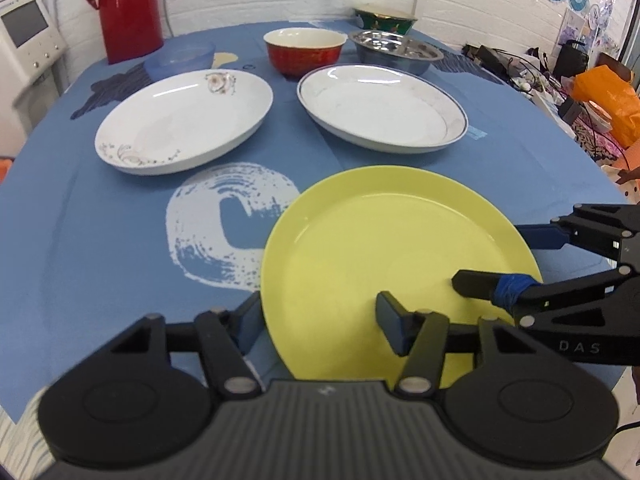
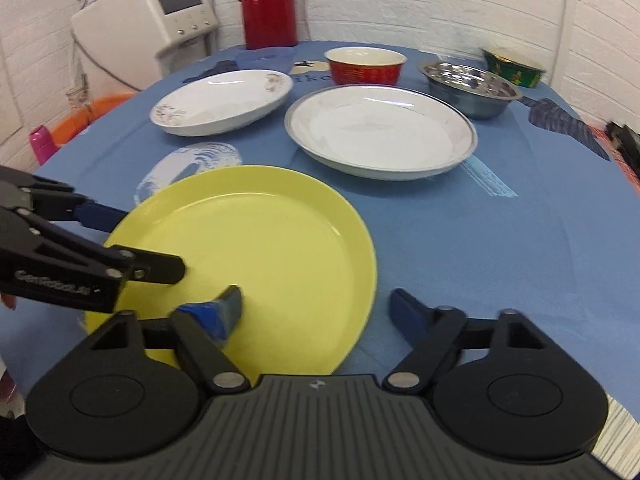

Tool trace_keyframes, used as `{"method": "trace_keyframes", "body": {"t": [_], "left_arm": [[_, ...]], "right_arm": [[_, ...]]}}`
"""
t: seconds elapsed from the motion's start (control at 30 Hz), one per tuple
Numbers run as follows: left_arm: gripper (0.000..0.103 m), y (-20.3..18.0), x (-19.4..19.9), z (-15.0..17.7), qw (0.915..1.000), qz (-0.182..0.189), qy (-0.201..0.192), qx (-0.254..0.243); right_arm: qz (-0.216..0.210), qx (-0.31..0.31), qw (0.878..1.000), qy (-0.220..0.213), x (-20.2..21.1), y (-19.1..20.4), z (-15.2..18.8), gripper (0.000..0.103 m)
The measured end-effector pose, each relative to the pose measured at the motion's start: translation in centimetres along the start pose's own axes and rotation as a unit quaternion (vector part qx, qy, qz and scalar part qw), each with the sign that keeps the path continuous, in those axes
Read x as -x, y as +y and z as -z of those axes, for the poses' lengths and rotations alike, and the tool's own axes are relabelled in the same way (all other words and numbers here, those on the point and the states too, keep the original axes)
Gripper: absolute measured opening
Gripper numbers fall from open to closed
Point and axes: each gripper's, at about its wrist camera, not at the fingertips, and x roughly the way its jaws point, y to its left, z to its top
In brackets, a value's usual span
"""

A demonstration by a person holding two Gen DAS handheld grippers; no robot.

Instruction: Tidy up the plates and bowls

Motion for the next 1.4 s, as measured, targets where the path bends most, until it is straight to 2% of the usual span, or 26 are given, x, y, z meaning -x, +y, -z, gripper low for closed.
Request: {"method": "trace_keyframes", "body": {"t": [0.03, 0.17, 0.3, 0.5, 0.6, 0.7, 0.8, 0.93, 1.23, 1.27, 1.33, 1.37, 1.4], "left_arm": [[0.053, 0.1, 0.1, 0.0, 1.0, -0.001, -0.001, 0.003], [0.03, 0.5, 0.2, -0.3, 0.9997, 0.006, 0.0, 0.023], [0.029, 1.4, 1.1, -0.4, 0.9986, 0.018, -0.006, 0.05], [0.029, 3.4, 4.2, -0.8, 0.9974, -0.028, -0.042, 0.051], [0.029, 6.7, 5.3, 0.2, 0.9943, -0.059, -0.039, 0.081], [0.029, 9.8, 5.8, 1.6, 0.9897, -0.098, -0.028, 0.1], [0.029, 12.4, 6.1, 2.7, 0.9861, -0.121, -0.02, 0.112], [0.029, 14.8, 5.3, 3.3, 0.9853, -0.109, -0.01, 0.132], [0.03, 15.9, 4.4, 3.4, 0.985, -0.099, -0.029, 0.139], [0.032, 15.9, 4.2, 3.4, 0.9862, -0.09, -0.03, 0.136], [0.062, 15.8, 4.0, 3.4, 0.9875, -0.076, -0.031, 0.135], [0.071, 15.8, 4.0, 3.4, 0.987, -0.076, -0.035, 0.137], [0.071, 15.8, 4.3, 3.4, 0.9862, -0.08, -0.043, 0.138]], "right_arm": [[0.006, 0.009, 1.0, 0.002, 0.2, 0.2, -0.1, 0.044], [0.004, -0.01, 1.0, -0.002, 0.5, -0.3, 0.1, 0.035], [0.017, -0.008, 1.0, -0.008, 0.9, 0.4, 0.1, 0.034], [0.006, 0.003, 0.999, -0.049, 2.3, 2.4, -1.5, 0.034], [-0.021, 0.019, 0.998, -0.064, 1.7, 4.4, -3.0, 0.034], [-0.059, 0.033, 0.996, -0.058, -0.4, 7.1, -3.8, 0.035], [-0.091, 0.042, 0.994, -0.046, -2.9, 10.1, -4.2, 0.035], [-0.105, 0.046, 0.993, -0.035, -5.0, 12.1, -4.9, 0.035], [-0.095, 0.061, 0.993, -0.026, -5.9, 13.0, -5.3, 0.039], [-0.097, 0.058, 0.993, -0.024, -5.9, 12.8, -5.4, 0.039], [-0.104, 0.035, 0.994, -0.021, -5.8, 11.9, -5.5, 0.038], [-0.106, 0.017, 0.994, -0.023, -5.5, 11.3, -5.6, 0.039], [-0.101, -0.001, 0.994, -0.028, -5.1, 10.6, -5.6, 0.039]]}}
